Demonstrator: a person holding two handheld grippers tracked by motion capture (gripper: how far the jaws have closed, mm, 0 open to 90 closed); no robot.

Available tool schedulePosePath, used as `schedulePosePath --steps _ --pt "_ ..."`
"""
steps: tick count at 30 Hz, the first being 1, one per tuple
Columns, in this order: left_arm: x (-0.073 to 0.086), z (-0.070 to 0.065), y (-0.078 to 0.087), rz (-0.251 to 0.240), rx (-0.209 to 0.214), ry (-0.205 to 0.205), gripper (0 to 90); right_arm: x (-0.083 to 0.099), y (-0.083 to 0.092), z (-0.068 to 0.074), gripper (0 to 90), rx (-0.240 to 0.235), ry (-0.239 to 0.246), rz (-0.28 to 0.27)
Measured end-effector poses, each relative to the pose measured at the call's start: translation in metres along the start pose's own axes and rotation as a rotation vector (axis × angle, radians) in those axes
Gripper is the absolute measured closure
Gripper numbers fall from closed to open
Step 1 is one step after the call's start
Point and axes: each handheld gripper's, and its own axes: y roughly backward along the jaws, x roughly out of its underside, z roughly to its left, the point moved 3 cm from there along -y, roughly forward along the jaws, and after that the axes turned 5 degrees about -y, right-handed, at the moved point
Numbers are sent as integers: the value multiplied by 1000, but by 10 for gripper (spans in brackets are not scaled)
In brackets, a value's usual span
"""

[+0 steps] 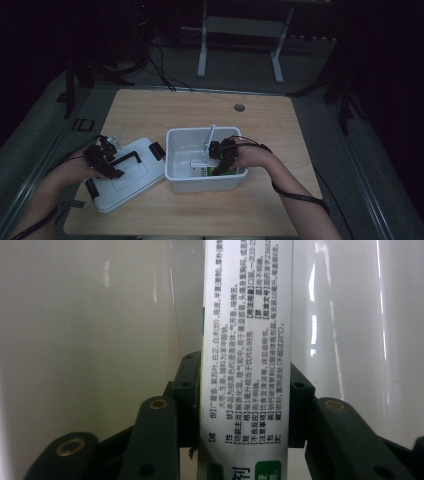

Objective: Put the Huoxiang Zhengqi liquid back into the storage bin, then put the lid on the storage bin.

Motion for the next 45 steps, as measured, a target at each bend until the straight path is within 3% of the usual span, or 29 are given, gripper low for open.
schedulePosePath --steps 7,15,18,23,28,30,36,40,42,45 --pt "-1 -1 1 7 6 0 280 -1 15 2 550 -4 -11 -66" --pt "-8 -8 1 2 14 -26 285 8 46 1 498 7 -33 -212" --pt "-9 -8 -1 12 14 -30 285 14 57 -3 470 38 -49 -257" --pt "-9 -6 -2 15 21 -20 325 26 75 -5 348 66 -94 -346" --pt "-8 -5 -4 21 28 -13 326 43 91 -8 237 119 -139 -442" --pt "-8 -4 -5 23 27 -6 326 52 95 -9 183 120 -160 -482" --pt "-9 -3 -9 23 24 5 340 84 99 -11 139 135 -232 -540" --pt "-9 -1 -11 33 -3 -20 399 105 99 -15 139 219 -261 -601" --pt "-10 1 -11 42 -31 -35 414 116 99 -16 140 227 -285 -624" --pt "-11 3 -8 30 -34 -28 455 131 96 -17 139 244 -304 -623"
